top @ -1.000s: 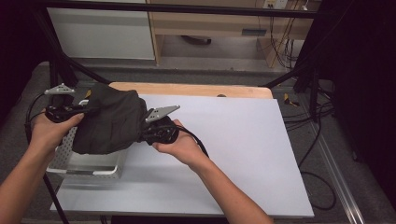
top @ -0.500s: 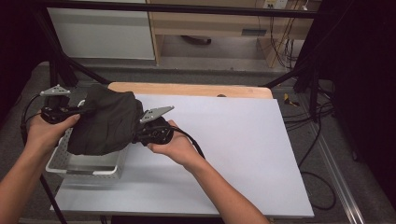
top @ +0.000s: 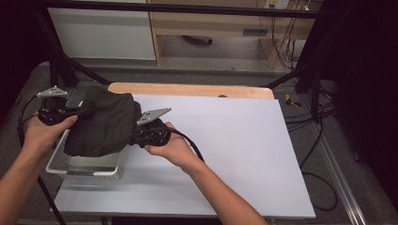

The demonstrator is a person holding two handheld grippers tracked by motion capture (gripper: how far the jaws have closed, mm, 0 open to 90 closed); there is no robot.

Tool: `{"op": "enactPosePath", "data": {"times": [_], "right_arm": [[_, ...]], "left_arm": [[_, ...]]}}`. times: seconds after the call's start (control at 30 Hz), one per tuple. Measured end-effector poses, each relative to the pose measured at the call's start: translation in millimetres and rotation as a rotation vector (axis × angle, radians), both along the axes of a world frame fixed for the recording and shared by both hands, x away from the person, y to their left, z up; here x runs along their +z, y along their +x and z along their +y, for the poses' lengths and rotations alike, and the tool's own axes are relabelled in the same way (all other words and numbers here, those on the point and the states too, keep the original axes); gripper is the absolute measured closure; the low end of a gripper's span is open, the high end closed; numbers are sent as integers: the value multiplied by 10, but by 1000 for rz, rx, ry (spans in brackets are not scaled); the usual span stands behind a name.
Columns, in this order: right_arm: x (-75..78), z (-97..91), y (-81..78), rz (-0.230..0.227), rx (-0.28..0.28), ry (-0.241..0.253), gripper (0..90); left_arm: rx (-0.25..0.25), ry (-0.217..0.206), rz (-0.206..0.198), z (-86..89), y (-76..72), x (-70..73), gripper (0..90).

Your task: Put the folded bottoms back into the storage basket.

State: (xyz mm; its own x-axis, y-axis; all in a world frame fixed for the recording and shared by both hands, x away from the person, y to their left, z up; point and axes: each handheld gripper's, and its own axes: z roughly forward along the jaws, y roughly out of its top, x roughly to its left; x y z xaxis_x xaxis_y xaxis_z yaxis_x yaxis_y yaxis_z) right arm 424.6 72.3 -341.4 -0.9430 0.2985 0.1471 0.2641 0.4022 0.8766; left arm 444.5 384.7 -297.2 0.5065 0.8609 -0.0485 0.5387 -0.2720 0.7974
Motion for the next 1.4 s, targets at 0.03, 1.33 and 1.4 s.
{"op": "enactPosePath", "data": {"times": [0.03, 1.33, 1.4], "right_arm": [[-3, 4, -2, 1, -2, 2, 851], [-127, 320, -80, -9, 30, 50, 850], [-135, 344, -83, -9, 35, 50, 850]], "left_arm": [[2, 0, 0, 4, -2, -3, 722], [45, -6, -9, 306, -126, -71, 722], [46, -8, -8, 332, -138, -86, 722]]}}
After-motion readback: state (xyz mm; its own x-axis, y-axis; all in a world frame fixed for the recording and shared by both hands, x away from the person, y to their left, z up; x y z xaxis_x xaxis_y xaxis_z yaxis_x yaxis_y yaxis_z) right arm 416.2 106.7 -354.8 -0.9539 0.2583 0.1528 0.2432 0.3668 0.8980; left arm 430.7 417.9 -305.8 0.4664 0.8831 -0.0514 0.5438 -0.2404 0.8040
